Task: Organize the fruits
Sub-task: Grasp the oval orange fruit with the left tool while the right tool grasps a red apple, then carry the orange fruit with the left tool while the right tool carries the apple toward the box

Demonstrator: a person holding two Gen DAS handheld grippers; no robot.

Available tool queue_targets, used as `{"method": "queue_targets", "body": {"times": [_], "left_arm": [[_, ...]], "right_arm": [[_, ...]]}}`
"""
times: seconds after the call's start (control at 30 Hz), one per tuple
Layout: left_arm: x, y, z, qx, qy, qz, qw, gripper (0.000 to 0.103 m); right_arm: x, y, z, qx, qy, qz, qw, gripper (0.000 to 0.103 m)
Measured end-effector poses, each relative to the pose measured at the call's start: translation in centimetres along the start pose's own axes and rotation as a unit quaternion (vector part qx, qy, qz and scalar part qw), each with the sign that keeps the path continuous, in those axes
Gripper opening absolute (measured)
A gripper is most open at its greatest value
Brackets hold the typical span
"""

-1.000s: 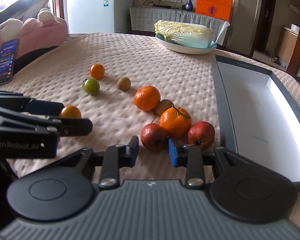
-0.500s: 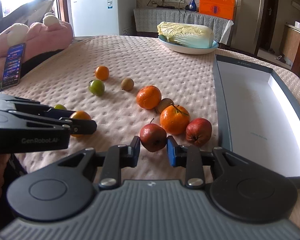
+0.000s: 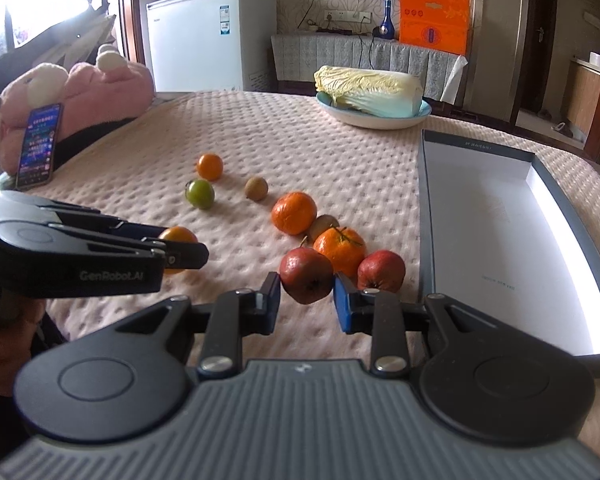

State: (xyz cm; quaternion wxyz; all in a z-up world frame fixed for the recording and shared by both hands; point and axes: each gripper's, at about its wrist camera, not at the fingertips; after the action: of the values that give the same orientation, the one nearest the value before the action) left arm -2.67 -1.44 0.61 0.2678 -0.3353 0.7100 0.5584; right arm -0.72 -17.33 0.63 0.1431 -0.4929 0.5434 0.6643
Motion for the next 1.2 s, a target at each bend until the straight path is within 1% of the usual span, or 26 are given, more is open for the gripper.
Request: {"method": "queue_targets", "body": {"times": [0.17, 0.33, 0.73, 0.9, 1.2], "left_arm": [[-0.5, 0.0, -0.6, -0.003, 0.000, -0.004, 1.0000, 0.035], [-1.1, -0.1, -1.9, -0.002, -0.018, -0.010, 0.9998, 0.035], [-2.8, -0.9, -4.2, 0.017, -0.036, -0.015, 0.9991, 0.035], [-3.6, -1.5, -4.9, 0.018, -0.050, -0.017, 0.9984, 0.035], [-4.9, -2.5, -4.4, 0.019, -0.036, -0.017, 0.9990, 0.035]], "right_arm": [[-0.3, 0.6, -0.1, -0.004, 0.002, -0.009, 1.000, 0.032], [-0.7, 1.4, -0.7, -0.008, -0.005, -0.022, 1.000, 0.032], [-0.7, 2.5, -2.7, -0.004, -0.021, -0.032, 0.999, 0.032], [-0.8, 3.0, -3.2, -0.007, -0.025, -0.039, 0.999, 0.032], [-0.9, 3.0, -3.7, -0.007, -0.028, -0.041, 0.999, 0.032]]}}
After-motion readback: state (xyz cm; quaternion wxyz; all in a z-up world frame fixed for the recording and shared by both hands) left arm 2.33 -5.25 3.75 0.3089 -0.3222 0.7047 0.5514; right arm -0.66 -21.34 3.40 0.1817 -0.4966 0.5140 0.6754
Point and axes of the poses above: each gripper's, at about its wrist camera, not at the fingertips, and y roughly against the way its jaws point, z to its left, x to its underside, and after that the axes turned 10 degrees about x, right-handed
